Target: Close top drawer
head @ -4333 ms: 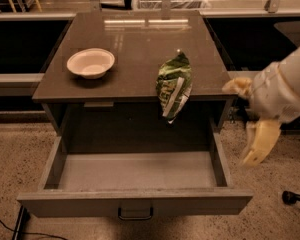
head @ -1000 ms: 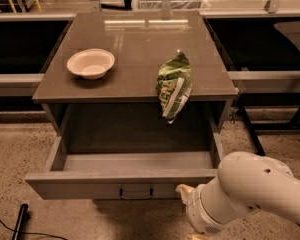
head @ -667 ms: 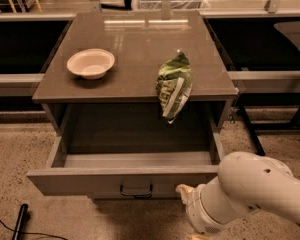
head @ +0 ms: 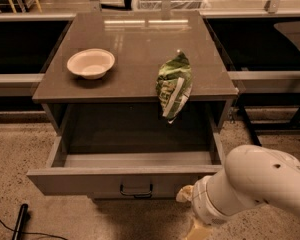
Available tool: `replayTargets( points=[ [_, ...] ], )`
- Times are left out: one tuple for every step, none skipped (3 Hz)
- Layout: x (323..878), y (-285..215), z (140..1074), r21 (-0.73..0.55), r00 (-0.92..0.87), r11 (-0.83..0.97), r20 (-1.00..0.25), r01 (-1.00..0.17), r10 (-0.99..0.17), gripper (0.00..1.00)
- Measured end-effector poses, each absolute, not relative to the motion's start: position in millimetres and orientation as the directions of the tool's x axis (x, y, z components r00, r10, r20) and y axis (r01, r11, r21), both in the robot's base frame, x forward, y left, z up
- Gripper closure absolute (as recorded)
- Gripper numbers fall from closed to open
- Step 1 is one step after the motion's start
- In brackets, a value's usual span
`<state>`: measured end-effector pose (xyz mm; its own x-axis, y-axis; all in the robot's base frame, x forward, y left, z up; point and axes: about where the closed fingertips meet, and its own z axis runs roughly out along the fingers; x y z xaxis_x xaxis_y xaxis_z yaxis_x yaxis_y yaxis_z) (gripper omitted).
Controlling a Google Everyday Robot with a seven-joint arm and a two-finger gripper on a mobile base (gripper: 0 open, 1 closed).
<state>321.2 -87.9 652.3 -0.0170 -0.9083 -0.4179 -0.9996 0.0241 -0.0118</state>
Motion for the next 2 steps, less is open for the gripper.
replayTargets(
  points=[
    [346.3, -99.8, 658.9, -0.081, 0.021, 0.014, -0.414, -0.997, -0.91, 0.63],
    [374.9, -112.3, 647.9, -0.141, 0.022, 0.039, -0.409, -0.989, -0.912, 0.86]
  ],
)
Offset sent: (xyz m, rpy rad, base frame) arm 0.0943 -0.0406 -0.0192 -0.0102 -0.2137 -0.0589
